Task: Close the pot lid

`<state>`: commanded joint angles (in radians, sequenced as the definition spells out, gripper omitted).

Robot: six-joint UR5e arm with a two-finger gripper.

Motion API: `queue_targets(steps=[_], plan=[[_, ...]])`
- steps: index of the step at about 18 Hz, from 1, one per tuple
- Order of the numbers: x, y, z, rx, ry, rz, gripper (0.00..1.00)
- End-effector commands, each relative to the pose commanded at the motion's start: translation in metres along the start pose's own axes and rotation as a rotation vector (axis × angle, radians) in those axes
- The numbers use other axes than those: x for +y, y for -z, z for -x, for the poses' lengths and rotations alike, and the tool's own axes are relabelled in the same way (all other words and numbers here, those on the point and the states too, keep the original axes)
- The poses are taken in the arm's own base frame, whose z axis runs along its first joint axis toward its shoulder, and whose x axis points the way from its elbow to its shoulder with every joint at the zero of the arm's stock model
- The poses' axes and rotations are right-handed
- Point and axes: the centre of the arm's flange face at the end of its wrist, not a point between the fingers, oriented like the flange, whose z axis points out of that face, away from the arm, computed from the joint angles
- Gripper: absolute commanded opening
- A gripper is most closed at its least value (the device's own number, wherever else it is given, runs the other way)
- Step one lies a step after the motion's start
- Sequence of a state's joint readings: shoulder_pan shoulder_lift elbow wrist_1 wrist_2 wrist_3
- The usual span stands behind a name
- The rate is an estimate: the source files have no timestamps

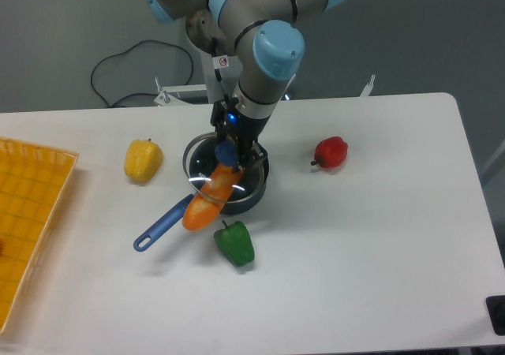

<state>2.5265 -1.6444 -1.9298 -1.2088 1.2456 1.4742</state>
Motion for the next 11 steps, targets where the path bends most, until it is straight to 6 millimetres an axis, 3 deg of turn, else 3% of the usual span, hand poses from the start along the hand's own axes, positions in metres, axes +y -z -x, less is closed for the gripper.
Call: queue_targets(steps=[11], plan=[[0.0046,-0.0064,-0.0026,0.013,-0.035,0.030,0.56]])
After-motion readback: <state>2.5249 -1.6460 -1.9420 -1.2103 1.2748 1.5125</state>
